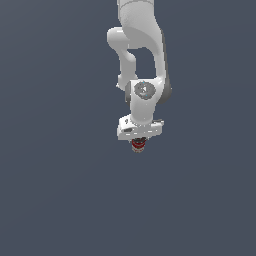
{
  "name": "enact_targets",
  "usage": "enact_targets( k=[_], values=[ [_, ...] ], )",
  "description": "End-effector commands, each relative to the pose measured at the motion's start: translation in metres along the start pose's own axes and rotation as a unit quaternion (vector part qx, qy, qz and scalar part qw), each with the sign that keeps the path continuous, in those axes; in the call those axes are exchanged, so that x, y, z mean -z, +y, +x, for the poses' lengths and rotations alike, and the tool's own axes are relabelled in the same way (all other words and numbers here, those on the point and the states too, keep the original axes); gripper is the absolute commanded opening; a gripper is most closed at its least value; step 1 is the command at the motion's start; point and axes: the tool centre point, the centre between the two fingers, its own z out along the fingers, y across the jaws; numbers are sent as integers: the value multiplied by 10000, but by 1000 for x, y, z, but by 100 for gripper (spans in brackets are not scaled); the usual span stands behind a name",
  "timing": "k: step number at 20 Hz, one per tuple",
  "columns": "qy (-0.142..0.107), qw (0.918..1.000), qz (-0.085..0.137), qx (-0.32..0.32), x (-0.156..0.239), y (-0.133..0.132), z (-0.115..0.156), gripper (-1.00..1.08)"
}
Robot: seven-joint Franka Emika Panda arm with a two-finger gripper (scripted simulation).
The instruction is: Pick up the object and move it to a goal position.
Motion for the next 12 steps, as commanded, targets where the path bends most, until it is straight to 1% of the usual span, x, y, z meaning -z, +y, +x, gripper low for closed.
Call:
enact_targets(
  k=[1, 12],
  values=[
    [4, 10000, -1, -1, -1, 0, 1, -100],
    [4, 10000, -1, -1, 3, 3, 1, -100]
  ],
)
